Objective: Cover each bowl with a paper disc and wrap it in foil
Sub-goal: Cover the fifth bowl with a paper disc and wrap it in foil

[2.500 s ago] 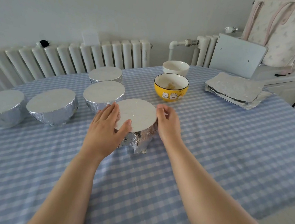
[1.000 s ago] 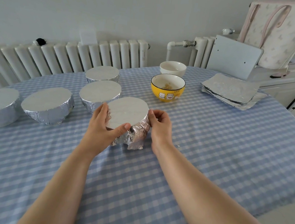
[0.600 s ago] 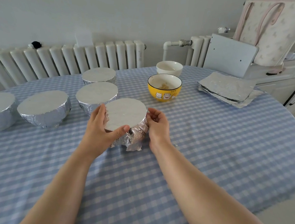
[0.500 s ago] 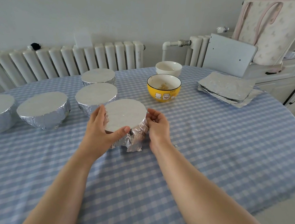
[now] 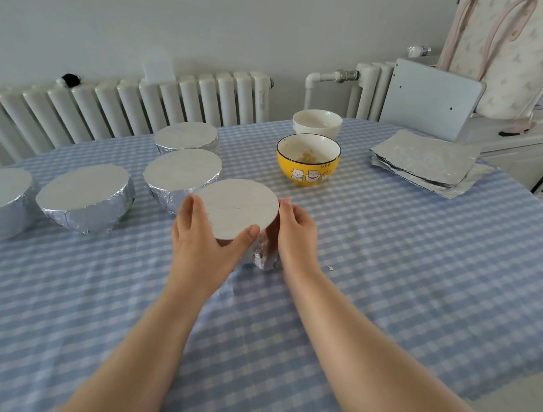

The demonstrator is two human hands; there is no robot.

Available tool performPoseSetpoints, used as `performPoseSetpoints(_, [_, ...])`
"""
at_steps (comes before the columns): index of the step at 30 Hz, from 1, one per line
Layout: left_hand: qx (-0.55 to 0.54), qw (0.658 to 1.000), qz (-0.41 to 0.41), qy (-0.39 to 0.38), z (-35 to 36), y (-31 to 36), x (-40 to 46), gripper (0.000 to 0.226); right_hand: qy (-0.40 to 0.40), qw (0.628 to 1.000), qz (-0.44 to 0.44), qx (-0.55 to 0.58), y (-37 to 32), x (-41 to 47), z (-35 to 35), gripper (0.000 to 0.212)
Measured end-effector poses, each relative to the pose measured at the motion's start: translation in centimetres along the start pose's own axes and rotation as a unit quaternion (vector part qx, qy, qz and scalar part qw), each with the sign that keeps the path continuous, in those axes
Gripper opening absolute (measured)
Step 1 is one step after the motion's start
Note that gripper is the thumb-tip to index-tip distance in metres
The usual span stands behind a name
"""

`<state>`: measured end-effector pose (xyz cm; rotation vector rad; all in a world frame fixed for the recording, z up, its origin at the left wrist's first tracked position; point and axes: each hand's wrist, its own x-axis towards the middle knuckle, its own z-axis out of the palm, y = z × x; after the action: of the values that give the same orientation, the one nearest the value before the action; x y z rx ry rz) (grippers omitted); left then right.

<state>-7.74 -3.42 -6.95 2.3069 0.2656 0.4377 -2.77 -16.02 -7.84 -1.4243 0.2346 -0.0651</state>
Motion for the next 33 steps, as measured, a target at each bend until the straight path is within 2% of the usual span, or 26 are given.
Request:
performPoseSetpoints(3, [0.001, 0.999, 0.0, 0.032, 0.2, 0.5, -0.6, 0.092, -0.021, 0.999, -0.004, -0.031, -0.2, 0.7, -0.2, 0.035])
performPoseSetpoints(5, [-0.009, 0.999, -0.003, 0.043, -0.3, 0.4, -0.6, 0.085, -0.025, 0.999, -0.007, -0.046, -0.2, 1.0, -0.2, 0.035])
performPoseSetpoints(8, [0.04, 0.998, 0.016, 0.049, -1.2, 0.0, -0.1, 0.089, -0.029, 0.998, -0.017, -0.053, -0.3, 1.1, -0.4, 0.034])
performPoseSetpoints(12, [0.132, 0.991, 0.031, 0.011, -1.4, -0.3, 0.2, 0.102, -0.07, 0.997, 0.002, -0.017, -0.4, 0.3, -0.9, 0.036])
performPoseSetpoints(18, [0.084, 0.996, 0.019, -0.015, -1.3, -0.4, -0.1, 0.115, -0.082, 0.996, 0.024, 0.017, 0.0, -0.4, -1.1, 0.036])
performPoseSetpoints(22, [0.074, 0.997, 0.015, -0.019, -1.3, -0.6, 0.1, 0.123, -0.062, 0.998, 0.028, 0.018, 0.4, -0.2, -0.9, 0.036])
performPoseSetpoints(33, [0.048, 0.999, 0.019, -0.006, -0.9, -0.7, 0.2, 0.123, -0.01, 0.999, 0.028, 0.033, 0.9, 0.5, -0.4, 0.018])
